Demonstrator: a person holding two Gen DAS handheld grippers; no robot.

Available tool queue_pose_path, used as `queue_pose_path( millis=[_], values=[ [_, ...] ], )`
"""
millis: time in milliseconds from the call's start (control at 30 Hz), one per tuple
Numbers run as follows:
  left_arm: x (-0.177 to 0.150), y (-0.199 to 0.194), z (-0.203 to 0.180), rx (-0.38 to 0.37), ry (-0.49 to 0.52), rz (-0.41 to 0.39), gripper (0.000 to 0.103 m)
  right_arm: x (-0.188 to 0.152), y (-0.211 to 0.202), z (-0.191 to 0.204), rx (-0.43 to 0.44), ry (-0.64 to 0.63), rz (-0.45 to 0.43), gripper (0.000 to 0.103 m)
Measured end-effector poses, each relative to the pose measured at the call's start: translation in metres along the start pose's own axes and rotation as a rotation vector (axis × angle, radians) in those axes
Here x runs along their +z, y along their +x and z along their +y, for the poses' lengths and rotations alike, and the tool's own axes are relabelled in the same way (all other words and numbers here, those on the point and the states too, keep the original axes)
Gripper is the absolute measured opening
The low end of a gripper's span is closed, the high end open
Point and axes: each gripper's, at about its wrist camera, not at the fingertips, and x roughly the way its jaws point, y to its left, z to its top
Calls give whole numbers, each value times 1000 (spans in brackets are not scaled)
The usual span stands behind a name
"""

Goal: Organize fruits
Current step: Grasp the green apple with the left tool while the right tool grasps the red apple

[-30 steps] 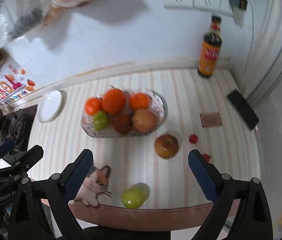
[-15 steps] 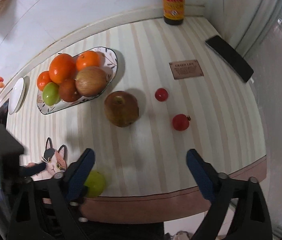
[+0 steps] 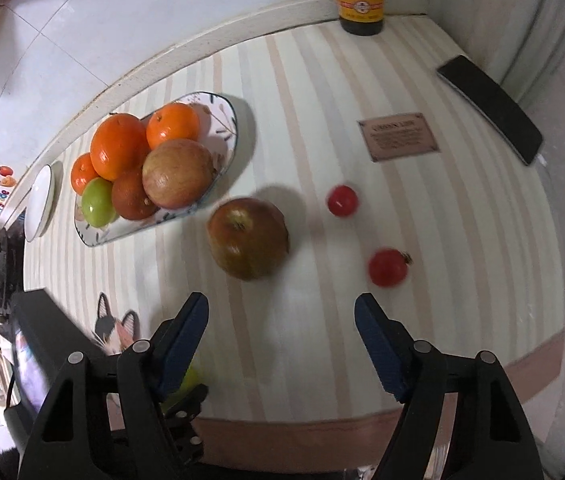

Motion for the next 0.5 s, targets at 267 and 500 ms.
queue_pose_path(
  millis=[267,500],
  values=[
    [0,-16,70,7,-226,-46,55,35,67,14,47,23,108,69],
    [-20,-14,94,-46,-330,-44,55,21,73,43,85,-72,150,67]
  ],
)
